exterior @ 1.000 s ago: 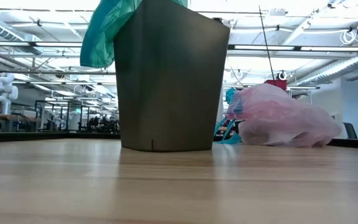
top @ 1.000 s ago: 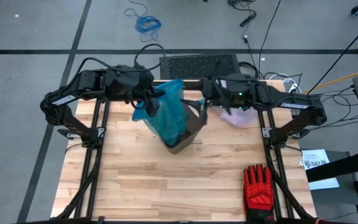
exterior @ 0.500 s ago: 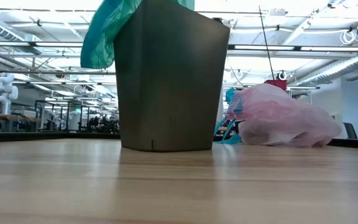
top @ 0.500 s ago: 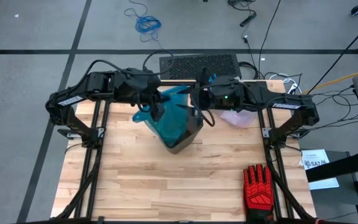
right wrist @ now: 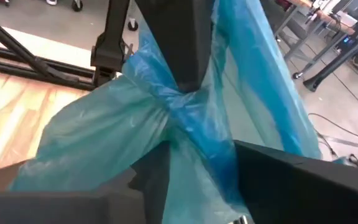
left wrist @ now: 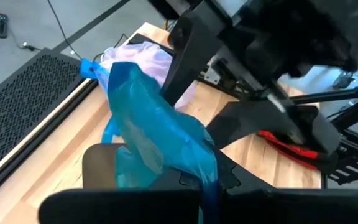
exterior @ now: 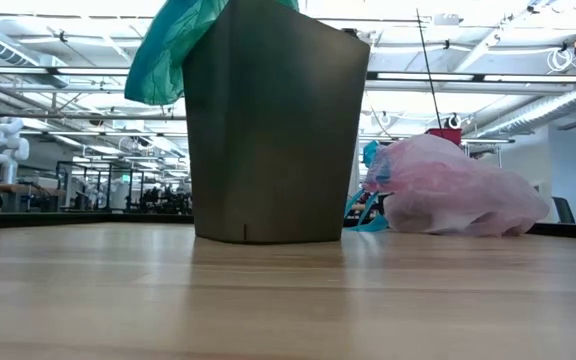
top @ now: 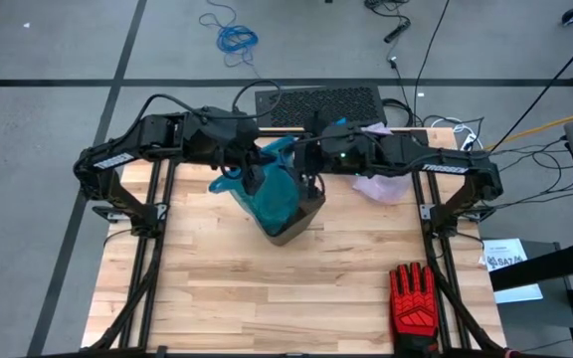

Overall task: Place trash/remove bag and relplace
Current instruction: Insert a new trash bag into the bin

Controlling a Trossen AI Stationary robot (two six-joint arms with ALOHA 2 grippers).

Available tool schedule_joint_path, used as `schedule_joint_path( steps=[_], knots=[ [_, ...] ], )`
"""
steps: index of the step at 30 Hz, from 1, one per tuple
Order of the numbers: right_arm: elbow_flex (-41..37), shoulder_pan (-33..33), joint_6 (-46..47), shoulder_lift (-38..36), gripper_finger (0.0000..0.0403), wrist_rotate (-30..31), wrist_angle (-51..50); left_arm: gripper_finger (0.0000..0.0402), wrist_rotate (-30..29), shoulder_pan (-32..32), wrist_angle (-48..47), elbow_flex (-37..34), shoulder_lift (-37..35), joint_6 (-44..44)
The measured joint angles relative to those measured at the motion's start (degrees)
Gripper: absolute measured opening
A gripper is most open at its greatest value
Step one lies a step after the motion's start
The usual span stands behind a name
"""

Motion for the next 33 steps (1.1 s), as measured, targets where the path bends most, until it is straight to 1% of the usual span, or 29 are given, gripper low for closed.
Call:
schedule_joint_path(
  steps=[3, 7, 8, 9, 11, 14, 21, 27, 30, 33],
  knots=[
    [0.0, -0.1, -0.2, 0.4, 0.0123, 0.2, 0.7, 0.0, 0.2, 0.0, -0.1, 0.0, 0.0, 0.0],
    [0.0, 0.0, -0.1, 0.6, 0.0032, 0.1, 0.0, 0.0, -0.1, 0.0, -0.1, 0.0, 0.0, 0.0],
    [0.0, 0.2, 0.1, 0.6, 0.0017, 0.2, 0.0, 0.0, -0.7, 0.0, -0.1, 0.0, 0.0, 0.0],
    [0.0, 0.2, 0.1, 0.5, 0.001, 0.2, 0.0, 0.0, -1.6, 0.0, -0.1, 0.0, 0.0, 0.0],
    [0.0, 0.2, 0.6, 0.3, 0.0009, 0.2, -0.2, 0.0002, -2.7, 0.0, 0.0, 0.0, -0.1, 0.0],
    [0.0, 0.2, 0.7, 0.0, 0.0002, 0.1, -1.1, 0.0015, -3.2, 0.0, 0.0, 0.0, -0.3, 0.0],
    [0.0, 0.2, 0.2, -1.3, 0.0, 0.1, -2.3, 0.0066, -3.3, 0.0, 0.1, 0.0, -1.8, 0.4],
    [0.0, 0.2, -2.2, -2.0, 0.0, 0.0, -2.7, 0.0104, -3.3, 0.0, -0.1, 0.0, -2.2, 0.5],
    [0.0, 0.4, -4.2, -2.1, 0.0, -2.0, -3.2, 0.0111, -3.5, 0.0, -0.6, 0.1, -2.2, 3.1],
    [0.0, 1.0, -5.1, -2.1, 0.0, -3.1, -4.7, 0.0108, -4.8, 0.5, -0.8, 0.0, -2.2, 3.4]
  ],
)
